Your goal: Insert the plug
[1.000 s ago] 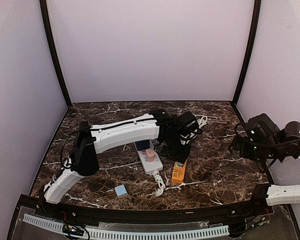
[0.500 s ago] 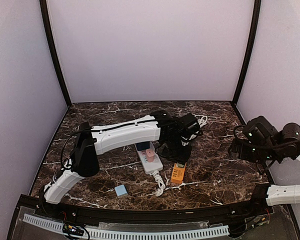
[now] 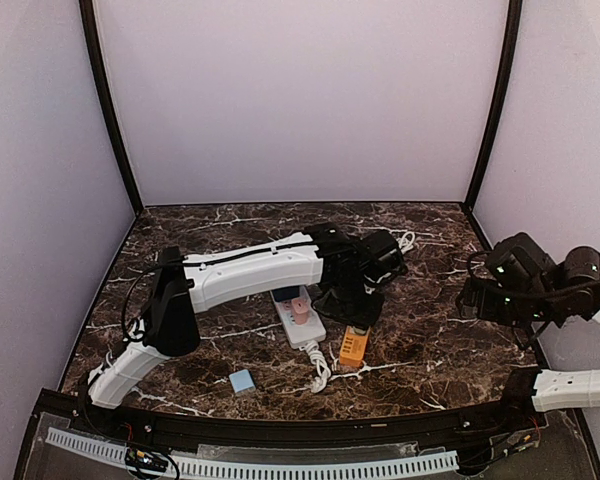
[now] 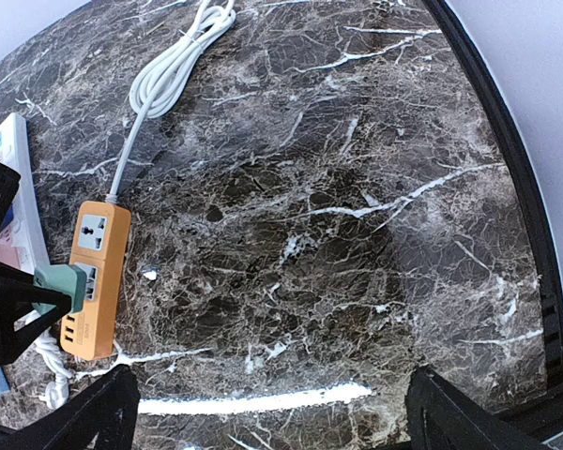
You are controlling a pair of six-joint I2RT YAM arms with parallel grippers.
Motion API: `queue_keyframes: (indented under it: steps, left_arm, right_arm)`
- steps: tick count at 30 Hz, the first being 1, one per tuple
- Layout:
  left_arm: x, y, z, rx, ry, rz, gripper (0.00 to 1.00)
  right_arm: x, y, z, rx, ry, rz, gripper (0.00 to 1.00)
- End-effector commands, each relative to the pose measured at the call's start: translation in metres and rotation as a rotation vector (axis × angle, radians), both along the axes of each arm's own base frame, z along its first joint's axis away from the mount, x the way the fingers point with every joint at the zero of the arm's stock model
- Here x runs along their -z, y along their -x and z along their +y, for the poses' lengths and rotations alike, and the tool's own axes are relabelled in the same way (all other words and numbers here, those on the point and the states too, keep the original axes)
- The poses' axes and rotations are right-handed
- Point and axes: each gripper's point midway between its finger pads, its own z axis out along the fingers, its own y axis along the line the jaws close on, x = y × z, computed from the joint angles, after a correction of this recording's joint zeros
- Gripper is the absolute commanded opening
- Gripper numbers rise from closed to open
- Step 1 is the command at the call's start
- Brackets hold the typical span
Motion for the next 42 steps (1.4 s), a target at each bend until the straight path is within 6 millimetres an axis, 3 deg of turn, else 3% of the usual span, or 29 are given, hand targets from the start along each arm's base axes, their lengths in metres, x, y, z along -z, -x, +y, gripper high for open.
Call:
queue_keyframes:
  steps: [1,6,24,28,42]
  left_arm:
    - [0.020,0.001,0.035,0.030,-0.185,-0.019,0.01]
    - [0.023,-0.004,0.048,0.045,-0.242,-0.038,0.01]
    - [0.038,0.000,0.038,0.050,-0.213,0.003,0.01]
    - [0.041,0.002,0.039,0.059,-0.226,0.007,0.01]
    - [0.041,0.010,0.037,0.042,-0.205,0.053,0.01]
  right_arm:
    - [0.002,0.000,0.000,0.003,-0.008,-0.001,0.99]
    - [0.002,0.000,0.000,0.000,0.000,0.000,0.99]
    - [-0.009,-0.007,0.002,-0.009,0.012,-0.033,0.99]
    - [-0.023,-0.011,0.001,-0.021,0.026,-0.070,0.99]
    - [-0.103,-0.034,0.004,-0.105,0.094,-0.264,0.99]
